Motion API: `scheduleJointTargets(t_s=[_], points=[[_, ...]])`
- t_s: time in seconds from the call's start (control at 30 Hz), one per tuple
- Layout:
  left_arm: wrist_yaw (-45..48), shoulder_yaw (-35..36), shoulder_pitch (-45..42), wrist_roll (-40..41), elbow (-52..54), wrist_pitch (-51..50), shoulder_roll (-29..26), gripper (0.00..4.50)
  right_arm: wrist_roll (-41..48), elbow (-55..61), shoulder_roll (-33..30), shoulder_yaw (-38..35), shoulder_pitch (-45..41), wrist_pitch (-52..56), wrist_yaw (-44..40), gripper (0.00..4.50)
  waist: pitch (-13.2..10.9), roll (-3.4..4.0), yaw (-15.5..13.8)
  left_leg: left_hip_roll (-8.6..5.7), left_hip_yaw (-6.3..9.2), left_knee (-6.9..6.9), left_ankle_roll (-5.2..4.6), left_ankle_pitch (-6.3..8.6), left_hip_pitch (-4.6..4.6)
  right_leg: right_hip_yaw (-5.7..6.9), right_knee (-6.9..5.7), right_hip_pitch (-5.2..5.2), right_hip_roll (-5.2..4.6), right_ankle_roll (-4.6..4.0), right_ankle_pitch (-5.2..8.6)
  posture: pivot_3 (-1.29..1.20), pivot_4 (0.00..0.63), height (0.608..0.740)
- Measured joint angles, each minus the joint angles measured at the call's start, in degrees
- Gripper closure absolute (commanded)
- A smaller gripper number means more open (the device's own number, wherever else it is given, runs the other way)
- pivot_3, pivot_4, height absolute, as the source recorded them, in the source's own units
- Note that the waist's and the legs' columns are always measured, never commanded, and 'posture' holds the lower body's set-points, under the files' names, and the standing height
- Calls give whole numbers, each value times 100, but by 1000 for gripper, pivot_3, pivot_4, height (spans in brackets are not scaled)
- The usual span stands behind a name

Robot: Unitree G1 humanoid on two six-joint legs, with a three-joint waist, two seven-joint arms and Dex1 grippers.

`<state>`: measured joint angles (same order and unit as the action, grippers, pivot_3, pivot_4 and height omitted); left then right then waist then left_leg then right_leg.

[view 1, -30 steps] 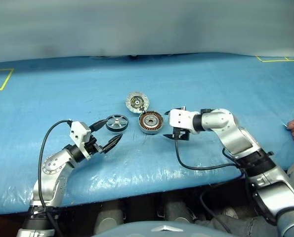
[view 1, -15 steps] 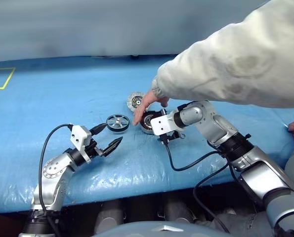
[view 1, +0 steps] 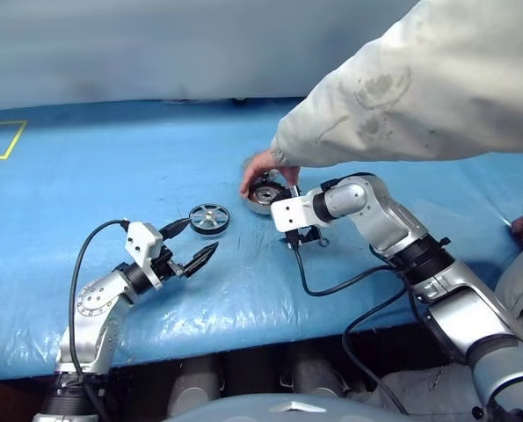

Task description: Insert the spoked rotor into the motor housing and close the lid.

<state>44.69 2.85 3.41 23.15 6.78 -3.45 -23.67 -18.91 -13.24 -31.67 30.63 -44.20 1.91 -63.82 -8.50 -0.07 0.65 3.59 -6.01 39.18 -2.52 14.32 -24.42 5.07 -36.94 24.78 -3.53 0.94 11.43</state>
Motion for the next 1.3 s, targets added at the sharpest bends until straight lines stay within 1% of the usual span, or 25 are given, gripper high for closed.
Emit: scheduleJointTargets(t_s=[0.53,0.77,0.93,1.03,1.2,1.3], points=[[28,-18,-13,-18,-1,0,2,0,156,-63,140,-303,153,201,363,58,0,0,1,0,0,0,-2,1,0,0,-1,-1,0,1,0,0,150,740],[34,-56,-53,-29,-13,0,23,0,143,-1474,534,-337,-473,-93,684,58,-1,2,13,-2,-2,-1,-1,0,1,-1,-2,1,2,-3,-3,0,150,740],[32,-113,34,-45,-18,19,101,0,117,-3044,939,-351,-1213,-608,1025,58,-2,3,45,-3,-7,-4,9,-6,0,-2,-2,4,4,-8,-26,0,150,740],[28,-110,88,-46,-20,31,113,0,100,-3783,1080,-374,-1530,-887,1175,58,-2,4,45,-2,-6,-6,9,-6,-1,-2,-2,4,3,-9,-25,0,150,740],[14,-109,177,-48,-20,58,158,0,21,-4523,1281,-384,-1731,-1178,1234,58,-3,5,58,0,-8,-10,10,-6,-2,-4,-1,7,2,-8,-26,0,150,740],[-3,-104,193,-48,-20,76,165,0,-36,-4774,1398,-377,-1751,-1256,1158,58,-4,7,65,0,-8,-10,11,-7,-2,-4,-3,7,3,-9,-26,0,150,740]])
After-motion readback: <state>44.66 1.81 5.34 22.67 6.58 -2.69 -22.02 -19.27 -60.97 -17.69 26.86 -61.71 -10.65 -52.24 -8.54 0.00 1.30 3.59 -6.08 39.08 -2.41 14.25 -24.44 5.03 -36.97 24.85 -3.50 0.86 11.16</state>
